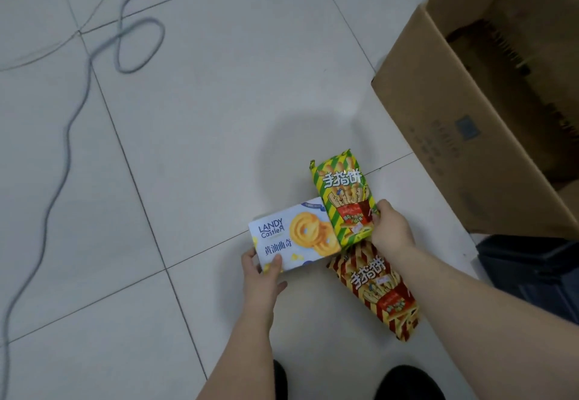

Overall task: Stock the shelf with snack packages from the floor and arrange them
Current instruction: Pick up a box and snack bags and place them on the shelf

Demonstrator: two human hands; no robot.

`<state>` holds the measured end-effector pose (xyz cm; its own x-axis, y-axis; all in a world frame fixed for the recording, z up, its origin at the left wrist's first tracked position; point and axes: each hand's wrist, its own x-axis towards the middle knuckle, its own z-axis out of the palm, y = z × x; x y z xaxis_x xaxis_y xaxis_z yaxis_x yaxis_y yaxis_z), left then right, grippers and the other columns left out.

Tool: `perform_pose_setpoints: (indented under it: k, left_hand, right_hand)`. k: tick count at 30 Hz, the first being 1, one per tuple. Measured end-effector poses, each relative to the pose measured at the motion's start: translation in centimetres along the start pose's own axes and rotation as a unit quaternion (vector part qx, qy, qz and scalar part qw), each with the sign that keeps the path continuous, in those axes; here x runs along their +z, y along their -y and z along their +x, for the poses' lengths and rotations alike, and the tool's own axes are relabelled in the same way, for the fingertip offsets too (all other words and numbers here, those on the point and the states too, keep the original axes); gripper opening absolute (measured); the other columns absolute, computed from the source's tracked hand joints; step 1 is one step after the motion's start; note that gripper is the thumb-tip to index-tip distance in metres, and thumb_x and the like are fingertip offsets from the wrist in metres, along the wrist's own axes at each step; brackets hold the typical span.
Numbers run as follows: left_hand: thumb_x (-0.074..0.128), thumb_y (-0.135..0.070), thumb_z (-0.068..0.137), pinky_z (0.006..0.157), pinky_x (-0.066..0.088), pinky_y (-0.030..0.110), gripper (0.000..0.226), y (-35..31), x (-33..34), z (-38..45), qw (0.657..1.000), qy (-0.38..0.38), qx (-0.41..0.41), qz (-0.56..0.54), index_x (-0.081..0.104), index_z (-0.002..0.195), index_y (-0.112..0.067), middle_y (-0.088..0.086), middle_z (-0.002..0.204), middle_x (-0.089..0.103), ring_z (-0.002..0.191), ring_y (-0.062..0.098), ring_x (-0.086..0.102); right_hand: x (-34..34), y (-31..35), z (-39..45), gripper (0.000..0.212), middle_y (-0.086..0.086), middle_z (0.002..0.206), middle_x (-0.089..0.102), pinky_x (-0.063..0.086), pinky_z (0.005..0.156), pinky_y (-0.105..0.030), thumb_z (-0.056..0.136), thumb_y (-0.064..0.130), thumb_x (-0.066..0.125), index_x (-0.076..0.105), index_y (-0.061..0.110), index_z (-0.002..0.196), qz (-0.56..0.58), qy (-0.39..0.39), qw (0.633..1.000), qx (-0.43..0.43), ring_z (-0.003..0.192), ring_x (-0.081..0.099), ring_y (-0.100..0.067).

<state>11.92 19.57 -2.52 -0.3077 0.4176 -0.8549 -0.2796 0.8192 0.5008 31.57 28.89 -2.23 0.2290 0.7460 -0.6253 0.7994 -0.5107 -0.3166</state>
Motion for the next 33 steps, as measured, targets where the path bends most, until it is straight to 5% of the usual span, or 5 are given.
perform_pose_setpoints:
  k: [12, 19, 24, 29, 33]
  left_hand:
    - [0.057, -0.019, 0.089, 0.081, 0.051, 0.032, 0.038, -13.9, -2.3, -18.2, 0.980, -0.007, 0.200, -0.005, 0.042, 0.123, -0.027, -0.001, 0.114, 0.058, 0.085, 0.001, 0.058]
    - [0.060, -0.016, 0.087, 0.091, 0.048, 0.036, 0.035, -30.5, -5.3, -38.5, 0.939, 0.045, 0.340, 0.010, 0.046, 0.110, -0.038, -0.009, 0.104, 0.061, 0.097, 0.016, 0.057]
    - [0.061, -0.009, 0.086, 0.084, 0.046, 0.010, 0.035, -40.3, -6.2, -54.1, 0.880, 0.122, 0.459, 0.027, 0.046, 0.111, -0.029, 0.000, 0.113, 0.059, 0.104, 0.013, 0.055]
    - [0.061, -0.017, 0.086, 0.096, 0.044, 0.028, 0.032, -45.9, -5.4, -67.4, 0.804, 0.203, 0.558, 0.023, 0.047, 0.104, -0.040, 0.001, 0.119, 0.062, 0.111, 0.015, 0.057]
    - [0.062, -0.021, 0.086, 0.076, 0.045, 0.005, 0.031, -47.1, -3.6, -76.3, 0.741, 0.276, 0.612, 0.001, 0.048, 0.103, -0.041, -0.016, 0.104, 0.061, 0.086, -0.014, 0.057]
  right_hand:
    - [-16.9, 7.4, -14.9, 0.012, -0.010, 0.084, 0.054, 0.036, 0.062, -0.035, 0.097, 0.012, 0.037, 0.045, 0.004, 0.093, 0.138, -0.167, 0.974, -0.073, 0.077, 0.050, -0.028]
    - [-34.9, 16.2, -32.2, 0.012, 0.002, 0.070, 0.048, 0.031, 0.056, -0.031, 0.096, 0.012, 0.038, 0.045, 0.008, 0.087, 0.245, -0.309, 0.915, -0.084, 0.072, 0.047, -0.023]
    - [-47.0, 20.0, -44.9, 0.014, -0.004, 0.083, 0.051, 0.022, 0.060, -0.026, 0.096, 0.009, 0.038, 0.050, 0.006, 0.093, 0.309, -0.427, 0.847, -0.074, 0.077, 0.045, -0.021]
    - [-57.2, 19.8, -55.9, 0.017, -0.003, 0.086, 0.054, 0.027, 0.063, -0.026, 0.096, 0.013, 0.039, 0.054, 0.006, 0.096, 0.338, -0.536, 0.771, -0.071, 0.080, 0.047, -0.020]
    - [-63.3, 17.5, -64.3, 0.016, 0.004, 0.072, 0.051, 0.031, 0.053, -0.028, 0.096, 0.017, 0.039, 0.052, 0.009, 0.090, 0.344, -0.616, 0.703, -0.094, 0.065, 0.045, -0.015]
